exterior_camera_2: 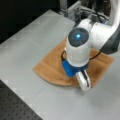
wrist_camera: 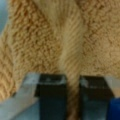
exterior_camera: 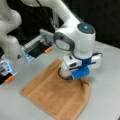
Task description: Folding a towel twice
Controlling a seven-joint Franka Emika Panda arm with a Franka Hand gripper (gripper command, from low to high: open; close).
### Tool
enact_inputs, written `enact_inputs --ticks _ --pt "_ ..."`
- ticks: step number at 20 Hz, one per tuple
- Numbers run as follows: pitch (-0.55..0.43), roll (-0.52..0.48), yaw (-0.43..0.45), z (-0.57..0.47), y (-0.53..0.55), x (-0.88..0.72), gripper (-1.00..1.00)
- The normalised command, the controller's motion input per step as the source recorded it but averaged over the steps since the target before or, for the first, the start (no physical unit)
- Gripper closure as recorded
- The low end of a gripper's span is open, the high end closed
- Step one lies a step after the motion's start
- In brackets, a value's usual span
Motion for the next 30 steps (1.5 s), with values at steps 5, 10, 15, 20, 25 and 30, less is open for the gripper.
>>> enact_inputs --ticks 5,10,15,20,25,30 --pt "-0.198 0.192 -0.041 -0.04 0.06 -0.87 1.00" --pt "-0.182 0.146 -0.004 0.03 0.13 -0.98 1.00" --pt "-0.164 0.105 -0.124 -0.05 -0.01 -0.69 1.00" --pt "-0.185 0.097 -0.191 -0.14 -0.10 -0.38 1.00" --pt "-0.179 0.099 -0.196 -0.12 -0.03 -0.20 1.00" --pt "-0.151 0.111 -0.254 -0.11 0.12 -0.20 1.00"
